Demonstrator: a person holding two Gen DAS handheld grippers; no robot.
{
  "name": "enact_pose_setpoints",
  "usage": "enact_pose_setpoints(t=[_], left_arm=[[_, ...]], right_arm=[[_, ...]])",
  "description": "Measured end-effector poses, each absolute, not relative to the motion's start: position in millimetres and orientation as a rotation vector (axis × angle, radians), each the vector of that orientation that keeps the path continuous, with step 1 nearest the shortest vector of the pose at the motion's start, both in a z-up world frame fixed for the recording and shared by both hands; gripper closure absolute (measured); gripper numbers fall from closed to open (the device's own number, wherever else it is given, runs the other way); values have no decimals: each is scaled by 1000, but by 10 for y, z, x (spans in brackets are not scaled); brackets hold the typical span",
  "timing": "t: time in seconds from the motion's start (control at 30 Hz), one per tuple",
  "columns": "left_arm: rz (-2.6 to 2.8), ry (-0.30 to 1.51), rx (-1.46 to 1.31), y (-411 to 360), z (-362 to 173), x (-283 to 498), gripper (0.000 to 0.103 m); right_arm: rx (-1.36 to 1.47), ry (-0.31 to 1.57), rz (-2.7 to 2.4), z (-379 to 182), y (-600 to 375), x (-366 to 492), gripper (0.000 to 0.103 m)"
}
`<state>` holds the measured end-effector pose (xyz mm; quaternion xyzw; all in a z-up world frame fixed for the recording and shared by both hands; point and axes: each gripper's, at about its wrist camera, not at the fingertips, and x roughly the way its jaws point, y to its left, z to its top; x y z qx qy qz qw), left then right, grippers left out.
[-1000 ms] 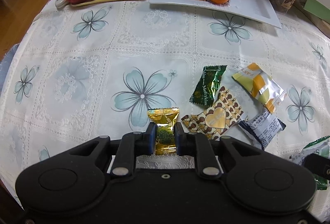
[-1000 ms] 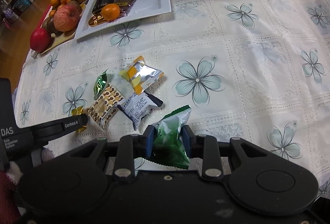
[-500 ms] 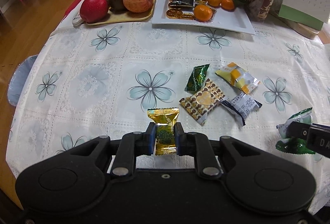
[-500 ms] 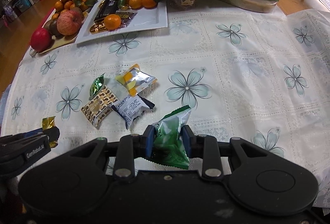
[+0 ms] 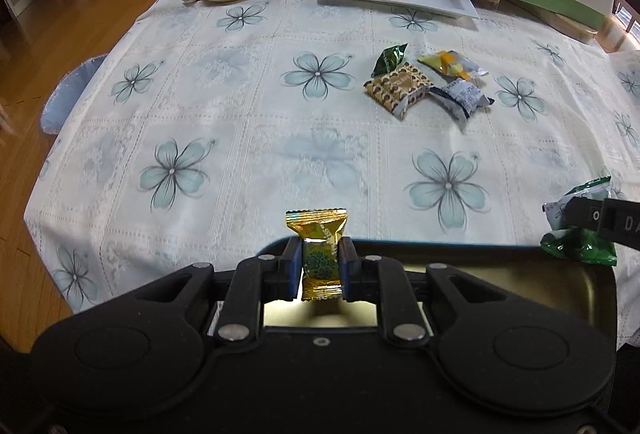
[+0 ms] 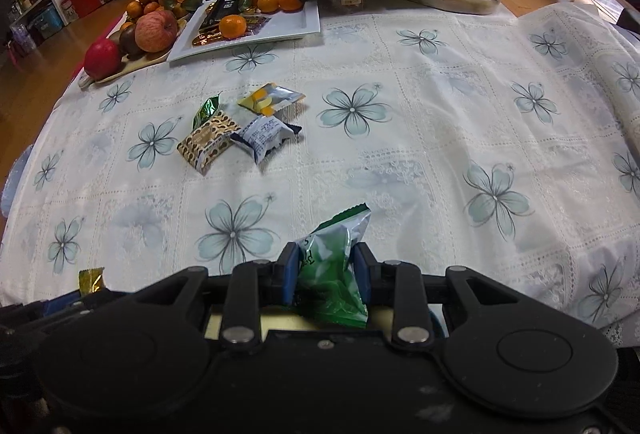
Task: Organize snacks
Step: 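Carry the green packet and gold candy back over the gold tray, then open the left tool to drop the gold candy while the right drops the green packet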
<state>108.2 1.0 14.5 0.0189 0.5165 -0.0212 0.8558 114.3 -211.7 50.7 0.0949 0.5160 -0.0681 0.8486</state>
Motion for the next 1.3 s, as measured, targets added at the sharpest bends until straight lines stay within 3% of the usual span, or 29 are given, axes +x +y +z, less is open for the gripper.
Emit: enact_pose_setpoints(t=[0.63, 1.3], left_arm=[[-37, 1055, 106, -84, 72, 241, 78], [-59, 1051, 53, 75, 146, -130, 78]], right_arm=[[277, 1050, -157, 438, -1998, -123, 71], [384, 951, -201, 467, -2153, -397, 71]])
